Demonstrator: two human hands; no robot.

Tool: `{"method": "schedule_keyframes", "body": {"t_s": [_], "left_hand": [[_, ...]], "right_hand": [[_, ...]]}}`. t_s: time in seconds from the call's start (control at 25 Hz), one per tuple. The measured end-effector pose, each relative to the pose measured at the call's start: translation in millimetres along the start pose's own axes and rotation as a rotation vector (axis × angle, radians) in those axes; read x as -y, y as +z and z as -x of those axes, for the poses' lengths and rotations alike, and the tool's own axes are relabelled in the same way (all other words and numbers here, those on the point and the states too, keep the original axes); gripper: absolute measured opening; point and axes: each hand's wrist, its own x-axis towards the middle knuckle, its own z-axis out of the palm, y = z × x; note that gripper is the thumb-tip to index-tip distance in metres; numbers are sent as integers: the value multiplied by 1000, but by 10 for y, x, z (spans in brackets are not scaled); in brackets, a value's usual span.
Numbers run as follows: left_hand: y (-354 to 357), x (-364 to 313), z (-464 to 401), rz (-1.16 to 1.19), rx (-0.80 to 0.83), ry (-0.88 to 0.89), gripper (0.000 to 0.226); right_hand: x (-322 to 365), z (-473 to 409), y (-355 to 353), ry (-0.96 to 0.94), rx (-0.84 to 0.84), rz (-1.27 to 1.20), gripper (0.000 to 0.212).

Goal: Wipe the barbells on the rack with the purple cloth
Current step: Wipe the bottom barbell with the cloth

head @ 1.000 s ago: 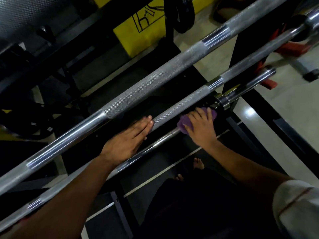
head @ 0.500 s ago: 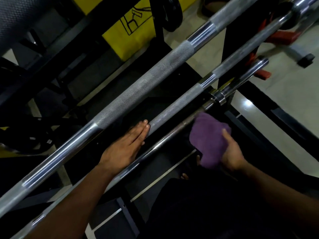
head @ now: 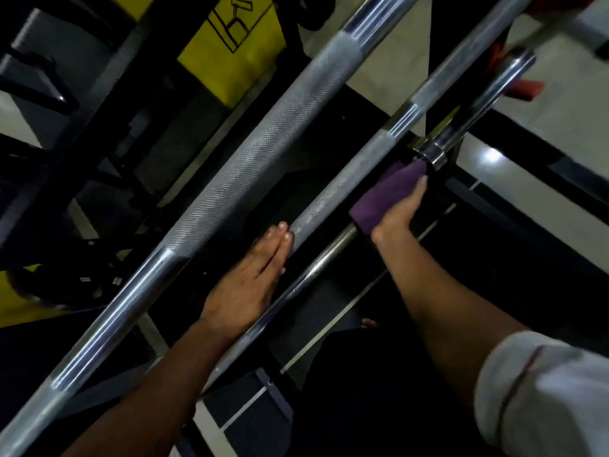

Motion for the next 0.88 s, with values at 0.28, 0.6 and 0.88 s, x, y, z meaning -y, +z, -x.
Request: {"method": "schedule_keyframes", "body": {"t_s": [0.28, 0.6, 0.88], "left_hand": [[26, 29, 3, 45, -16, 31, 62], [127, 112, -20, 238, -107, 70, 59], [220, 177, -49, 327, -152, 125, 58]], "right_hand": [[-322, 58, -118, -87, -125, 301, 64], [-838, 50, -301, -347, -58, 371, 36], [-815, 338, -378, -519, -150, 950, 51]]}}
